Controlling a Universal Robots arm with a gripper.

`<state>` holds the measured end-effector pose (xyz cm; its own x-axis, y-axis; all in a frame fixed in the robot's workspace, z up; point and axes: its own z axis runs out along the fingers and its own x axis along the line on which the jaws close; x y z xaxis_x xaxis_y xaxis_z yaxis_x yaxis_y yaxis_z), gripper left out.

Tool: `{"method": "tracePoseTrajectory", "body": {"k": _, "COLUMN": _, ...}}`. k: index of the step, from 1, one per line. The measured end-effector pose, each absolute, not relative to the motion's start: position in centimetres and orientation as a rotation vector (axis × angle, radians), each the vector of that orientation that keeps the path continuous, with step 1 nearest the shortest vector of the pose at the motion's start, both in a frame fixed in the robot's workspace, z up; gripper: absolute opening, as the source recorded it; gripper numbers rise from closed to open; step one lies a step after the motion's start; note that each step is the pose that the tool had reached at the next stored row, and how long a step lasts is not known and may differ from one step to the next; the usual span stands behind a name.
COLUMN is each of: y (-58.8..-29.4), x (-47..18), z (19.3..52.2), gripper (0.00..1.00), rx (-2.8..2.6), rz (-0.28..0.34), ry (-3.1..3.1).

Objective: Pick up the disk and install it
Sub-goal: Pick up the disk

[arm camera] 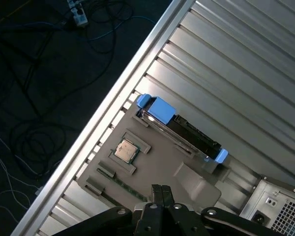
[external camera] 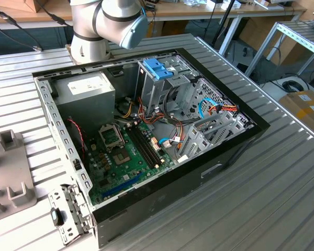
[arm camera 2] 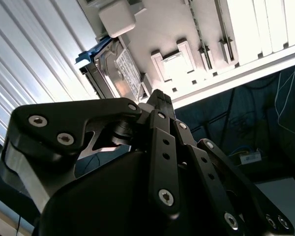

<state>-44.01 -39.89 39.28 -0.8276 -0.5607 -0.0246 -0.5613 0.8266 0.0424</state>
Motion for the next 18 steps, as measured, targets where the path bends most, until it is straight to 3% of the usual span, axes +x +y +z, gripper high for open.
{"method": "tracePoseTrajectory", "body": {"k": 18, "y": -39.89, "x": -44.01, "z": 39.29, "gripper": 0.11, "rx": -1.028, "rz": 0.075, "ry": 2.958}}
